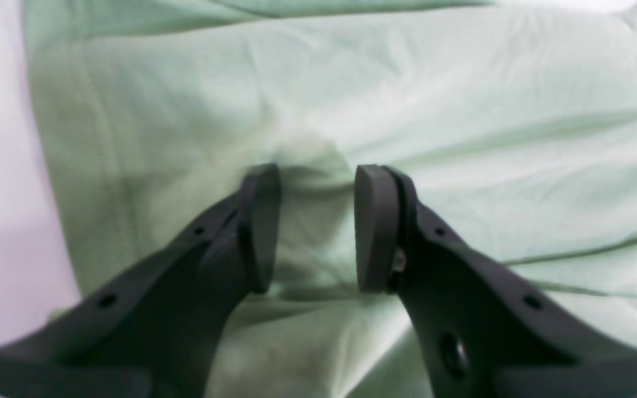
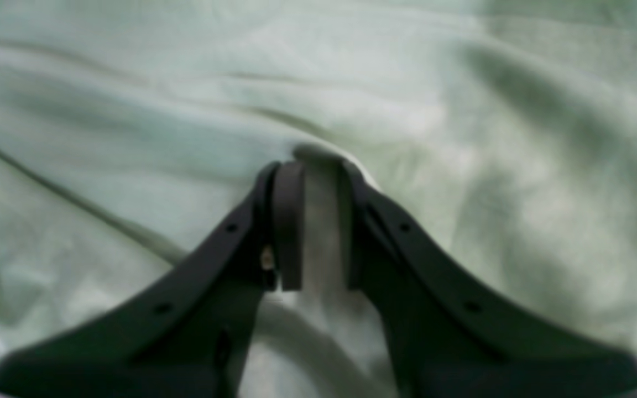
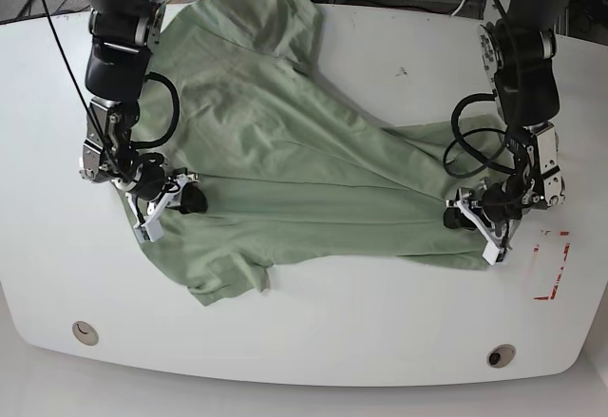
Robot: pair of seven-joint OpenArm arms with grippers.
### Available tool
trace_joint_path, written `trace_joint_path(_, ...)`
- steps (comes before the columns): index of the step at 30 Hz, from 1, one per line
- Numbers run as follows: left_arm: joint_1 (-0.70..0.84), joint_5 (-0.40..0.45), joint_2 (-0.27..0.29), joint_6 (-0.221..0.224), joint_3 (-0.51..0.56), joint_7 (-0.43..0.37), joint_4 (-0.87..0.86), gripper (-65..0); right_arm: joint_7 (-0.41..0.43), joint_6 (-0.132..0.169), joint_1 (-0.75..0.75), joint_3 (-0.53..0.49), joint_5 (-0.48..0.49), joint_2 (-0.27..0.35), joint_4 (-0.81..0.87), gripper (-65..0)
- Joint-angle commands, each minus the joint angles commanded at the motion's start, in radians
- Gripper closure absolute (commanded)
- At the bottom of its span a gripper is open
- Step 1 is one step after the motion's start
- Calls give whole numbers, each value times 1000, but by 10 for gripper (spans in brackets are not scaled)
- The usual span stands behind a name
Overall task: Layout the t-shirt on the table in an organized manner, then fold the t-shirt properly
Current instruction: 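Grasp the shirt with both grippers and pull it toward the robot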
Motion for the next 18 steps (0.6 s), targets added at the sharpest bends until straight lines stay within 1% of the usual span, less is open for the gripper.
trace_joint_path(4, -9, 0, -5, 0, 0, -5, 5, -215, 77, 0, 83, -63, 0, 3, -114, -108)
trace_joint_path(8, -12, -2, -5, -2, 0, -3, 3, -215, 110, 0, 135, -71, 0, 2, -167, -108)
trace_joint_path(14, -14, -6, -5, -3, -3, 3, 6, -215, 97, 0, 189, -72, 3, 2, -164, -108)
trace_joint_path(18, -14, -8, -5, -5, -9, 55, 54, -215, 9, 0, 206, -66, 8, 5, -100, -109)
